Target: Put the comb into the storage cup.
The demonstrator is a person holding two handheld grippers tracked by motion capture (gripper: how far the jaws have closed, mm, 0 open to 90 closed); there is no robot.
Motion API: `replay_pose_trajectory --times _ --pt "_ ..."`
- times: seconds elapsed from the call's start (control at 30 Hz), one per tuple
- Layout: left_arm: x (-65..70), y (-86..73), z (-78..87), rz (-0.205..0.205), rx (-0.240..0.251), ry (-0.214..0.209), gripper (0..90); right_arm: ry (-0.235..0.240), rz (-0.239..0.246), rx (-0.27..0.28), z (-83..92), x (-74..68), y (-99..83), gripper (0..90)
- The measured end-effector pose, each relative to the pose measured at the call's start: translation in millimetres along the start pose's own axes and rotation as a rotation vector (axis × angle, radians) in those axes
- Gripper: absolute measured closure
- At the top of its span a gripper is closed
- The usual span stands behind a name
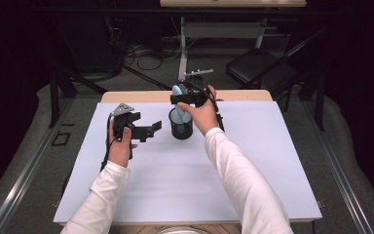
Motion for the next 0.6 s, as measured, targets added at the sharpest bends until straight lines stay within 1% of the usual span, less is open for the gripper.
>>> replay_pose_trajectory --times 0.07,0.17,0.27,0.4,0.47,0.6 --pt "0.2 0.2 -0.1 0.001 0.001 -0.002 0.7 -0.001 0.002 -0.003 1.3 0.1 -0.1 0.0" --pt "0.0 0.6 0.2 0.001 0.003 -0.002 0.7 -0.015 0.008 0.012 4.0 1.5 1.1 0.0" --pt "-0.4 1.2 1.0 -0.003 0.004 -0.002 0.7 -0.019 0.011 0.007 5.7 1.4 0.5 0.0" --pt "-0.9 1.9 2.0 0.005 0.008 -0.002 0.8 -0.009 0.012 0.013 9.5 -0.8 -0.1 0.0" --pt "-1.2 2.1 2.6 0.005 0.009 -0.001 0.7 -0.004 0.022 0.016 11.8 -1.8 -0.9 0.0" --pt "-1.0 2.2 3.4 0.006 0.006 -0.006 0.7 0.018 0.024 0.024 18.3 -3.4 -3.2 0.0"
Point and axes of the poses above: each handheld gripper's, and its own axes: z roughly backward along the jaws, y roughly out of its top, x roughly to its right, the point moved 10 cm from there along -z, roughly forward along the jaws, and after that the axes turned 2 degrees about y, right-handed, at the moved point
